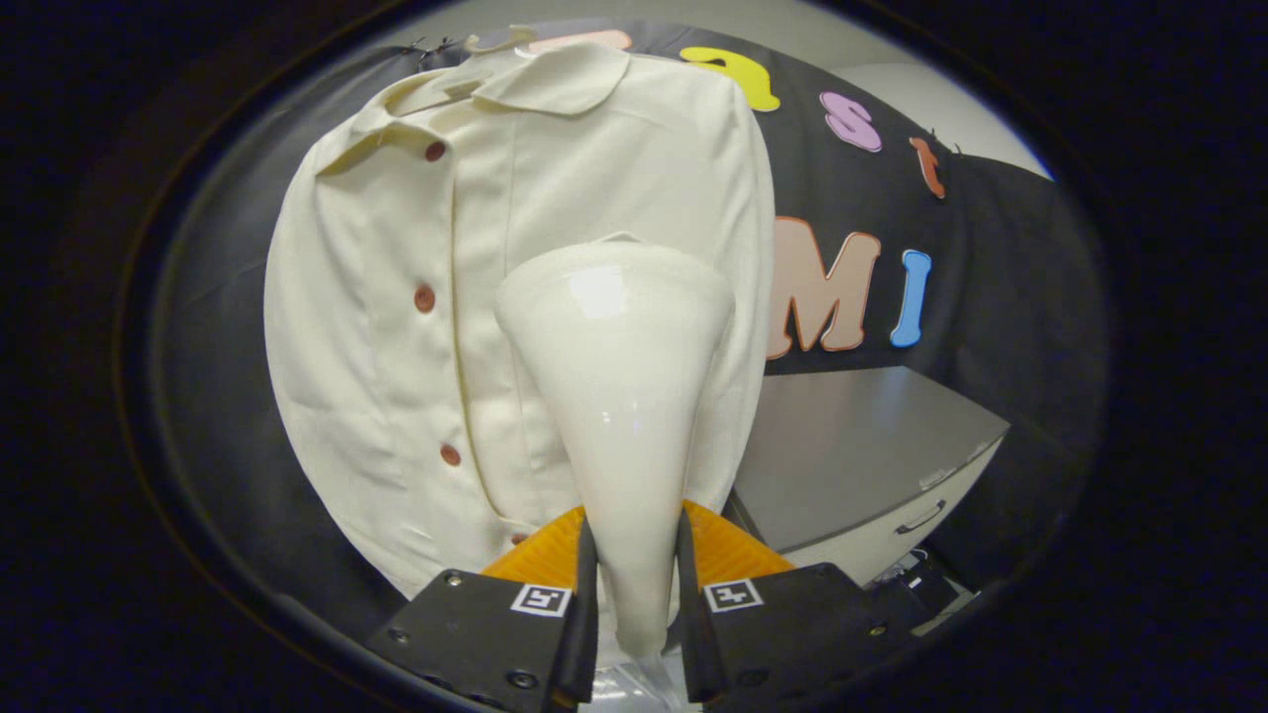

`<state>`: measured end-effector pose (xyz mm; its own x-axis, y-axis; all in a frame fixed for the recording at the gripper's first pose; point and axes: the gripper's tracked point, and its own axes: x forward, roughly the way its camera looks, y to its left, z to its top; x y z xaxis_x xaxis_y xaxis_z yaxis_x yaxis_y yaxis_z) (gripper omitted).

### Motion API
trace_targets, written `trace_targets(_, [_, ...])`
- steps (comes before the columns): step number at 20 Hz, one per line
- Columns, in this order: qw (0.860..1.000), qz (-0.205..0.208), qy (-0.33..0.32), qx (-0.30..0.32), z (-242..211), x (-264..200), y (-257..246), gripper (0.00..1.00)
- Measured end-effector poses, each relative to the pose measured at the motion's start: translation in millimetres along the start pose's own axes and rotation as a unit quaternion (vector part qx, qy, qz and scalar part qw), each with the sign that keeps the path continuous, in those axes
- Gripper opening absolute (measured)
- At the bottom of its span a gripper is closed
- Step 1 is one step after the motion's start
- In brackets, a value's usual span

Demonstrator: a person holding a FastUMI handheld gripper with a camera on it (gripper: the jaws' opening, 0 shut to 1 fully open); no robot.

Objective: Iron the clothes twice with a garment steamer, once on the left side and once on the right side.

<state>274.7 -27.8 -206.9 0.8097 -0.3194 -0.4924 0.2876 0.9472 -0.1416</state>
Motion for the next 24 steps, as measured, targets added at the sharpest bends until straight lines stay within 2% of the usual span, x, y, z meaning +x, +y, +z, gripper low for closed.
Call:
trace_targets(5, [0.998,0.002,0.065,-0.004,-68.5,5.4,1.1,0.35])
trace_targets(13, [0.988,-0.005,0.157,-0.004,-154.3,12.7,-4.8,0.35])
trace_targets(24, [0.976,-0.004,0.218,-0.018,-220.3,5.6,-4.0,0.35])
